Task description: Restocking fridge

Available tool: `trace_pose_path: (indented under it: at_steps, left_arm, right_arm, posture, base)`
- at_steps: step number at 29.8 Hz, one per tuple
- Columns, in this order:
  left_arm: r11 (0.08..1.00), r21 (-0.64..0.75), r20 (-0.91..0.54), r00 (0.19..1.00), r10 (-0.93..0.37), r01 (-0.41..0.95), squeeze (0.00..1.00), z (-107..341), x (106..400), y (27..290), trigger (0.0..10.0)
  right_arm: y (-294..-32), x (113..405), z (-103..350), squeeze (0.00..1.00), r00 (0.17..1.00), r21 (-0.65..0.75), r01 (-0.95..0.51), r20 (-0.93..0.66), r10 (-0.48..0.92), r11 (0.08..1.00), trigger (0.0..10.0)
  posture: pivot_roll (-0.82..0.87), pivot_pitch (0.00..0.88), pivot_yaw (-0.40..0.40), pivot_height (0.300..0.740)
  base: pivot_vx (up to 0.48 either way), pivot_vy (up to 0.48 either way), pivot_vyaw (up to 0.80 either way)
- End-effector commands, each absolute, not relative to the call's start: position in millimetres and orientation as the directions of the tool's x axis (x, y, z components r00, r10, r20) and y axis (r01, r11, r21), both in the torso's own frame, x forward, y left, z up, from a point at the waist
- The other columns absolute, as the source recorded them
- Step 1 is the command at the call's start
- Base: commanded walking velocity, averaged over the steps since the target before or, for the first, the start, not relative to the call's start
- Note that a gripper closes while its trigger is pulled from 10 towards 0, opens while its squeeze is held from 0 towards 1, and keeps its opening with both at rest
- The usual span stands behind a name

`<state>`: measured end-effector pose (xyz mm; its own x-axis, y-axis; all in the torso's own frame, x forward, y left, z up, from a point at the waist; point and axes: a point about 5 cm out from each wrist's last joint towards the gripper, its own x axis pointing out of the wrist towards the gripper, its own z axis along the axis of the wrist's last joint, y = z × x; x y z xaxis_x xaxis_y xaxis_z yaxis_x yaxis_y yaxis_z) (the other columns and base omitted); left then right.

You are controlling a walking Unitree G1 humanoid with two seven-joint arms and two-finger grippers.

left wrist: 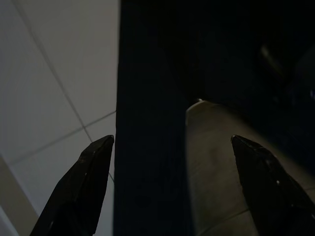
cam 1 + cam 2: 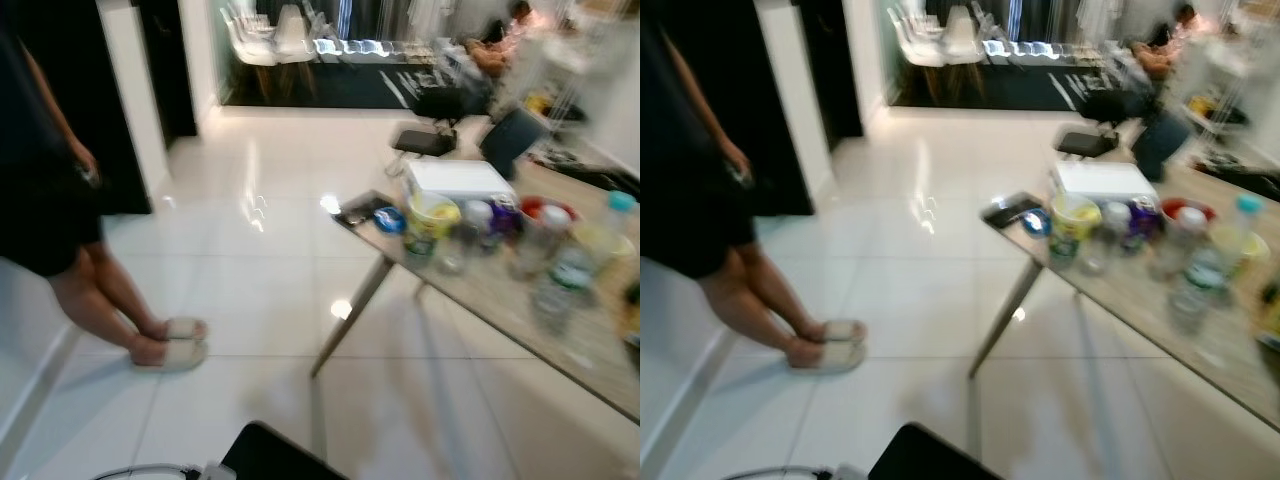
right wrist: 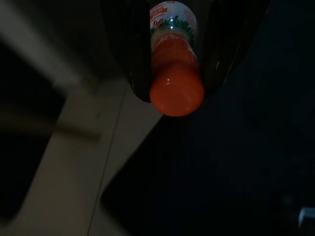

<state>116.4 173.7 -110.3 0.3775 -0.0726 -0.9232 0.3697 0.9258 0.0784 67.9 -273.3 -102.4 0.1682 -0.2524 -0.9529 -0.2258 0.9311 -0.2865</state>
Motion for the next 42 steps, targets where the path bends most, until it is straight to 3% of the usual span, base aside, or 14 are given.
trace_pose_path:
  at_steps: [1, 42]
  left_arm:
    - [0.923, 0.052, -0.946, 0.316, -0.077, 0.381, 0.00, -114.8, 101.3, 172.9, 10.0]
    - [0.925, 0.031, -0.949, 0.303, -0.092, 0.379, 0.00, -115.5, 99.7, 170.0, 10.0]
  right_arm:
    - [-273.1, 80.9, -100.0, 0.00, 0.206, -0.292, -0.224, -0.947, -0.248, 0.930, 10.0]
    - [-270.9, 76.0, -101.7, 0.00, 0.177, -0.278, -0.245, -0.955, -0.239, 0.929, 10.0]
  posture:
    - [-0.06, 0.000, -0.019, 0.740]
    - [-0.06, 0.000, -0.021, 0.740]
  base:
    - [0.000, 0.000, -0.80]
    - [0.000, 0.000, -0.80]
